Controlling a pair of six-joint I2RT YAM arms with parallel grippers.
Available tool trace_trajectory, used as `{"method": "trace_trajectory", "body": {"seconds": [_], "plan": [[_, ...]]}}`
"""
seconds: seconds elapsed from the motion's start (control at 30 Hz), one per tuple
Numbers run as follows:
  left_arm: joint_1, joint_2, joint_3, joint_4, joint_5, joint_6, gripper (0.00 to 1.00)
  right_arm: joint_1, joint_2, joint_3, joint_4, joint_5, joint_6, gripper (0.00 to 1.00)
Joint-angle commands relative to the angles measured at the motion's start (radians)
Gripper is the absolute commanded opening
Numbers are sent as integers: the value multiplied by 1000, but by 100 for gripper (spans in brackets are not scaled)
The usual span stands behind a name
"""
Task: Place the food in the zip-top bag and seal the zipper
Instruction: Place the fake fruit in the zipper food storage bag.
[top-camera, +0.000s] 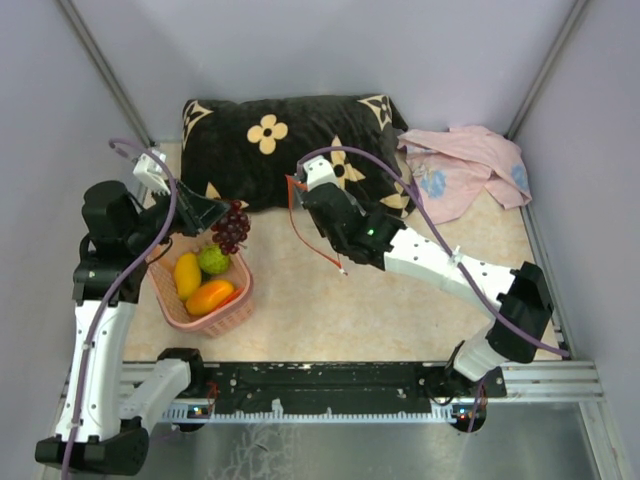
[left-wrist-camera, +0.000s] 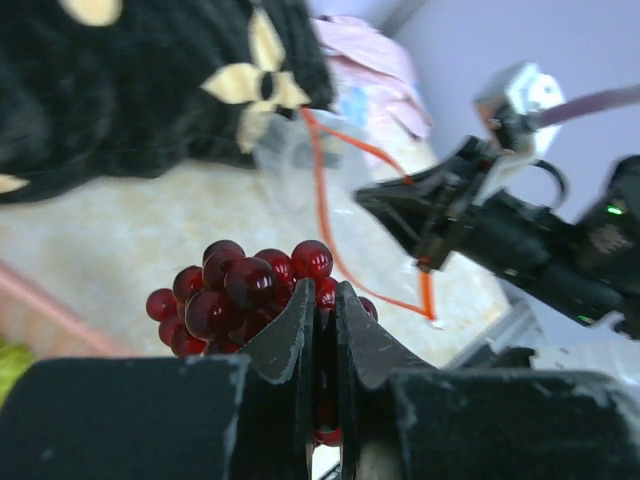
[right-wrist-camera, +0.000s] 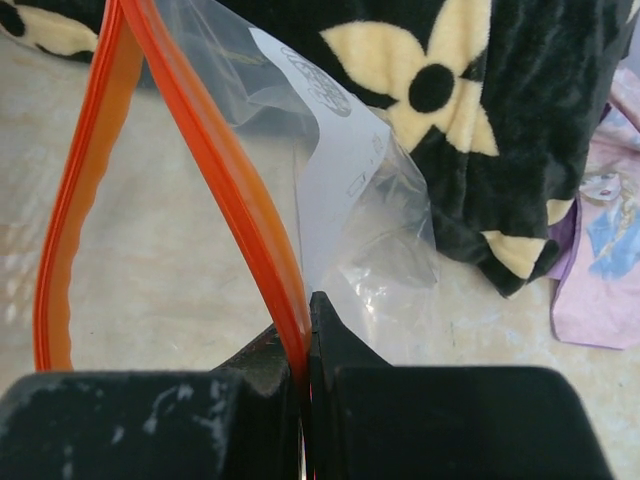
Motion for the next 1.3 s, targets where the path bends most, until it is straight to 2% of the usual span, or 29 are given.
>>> {"method": "trace_trajectory", "body": {"seconds": [0.0, 0.23, 0.33, 0.43, 0.53, 0.8, 0.9, 1.07, 1.27], "plan": [[-23, 10, -38, 232, 236, -153, 0, -6, -9, 35, 74, -62, 39, 0], [-164, 49, -82, 428, 258, -298, 0, -5, 2, 36, 100, -142, 88, 0], [-276, 78, -81, 465, 178, -297, 0, -5, 5, 34, 110, -178, 105, 0], [-321, 99, -85, 486, 147, -303, 0, -6, 5, 36, 114, -201, 125, 0], [-327, 104, -108, 499, 101, -298, 0, -6, -3, 32, 120, -224, 139, 0], [-327, 132, -120, 262, -125, -250, 0, -5, -36, 1, 133, -263, 156, 0], [-327, 119, -136, 247, -176, -254, 0, -5, -44, -14, 142, -278, 170, 0], [-327, 113, -105, 261, -132, -254, 0, -6, -42, -41, 153, -279, 187, 0], [-327, 79, -108, 366, -45, -322, 0, -4, -18, -39, 142, -286, 239, 0]]}}
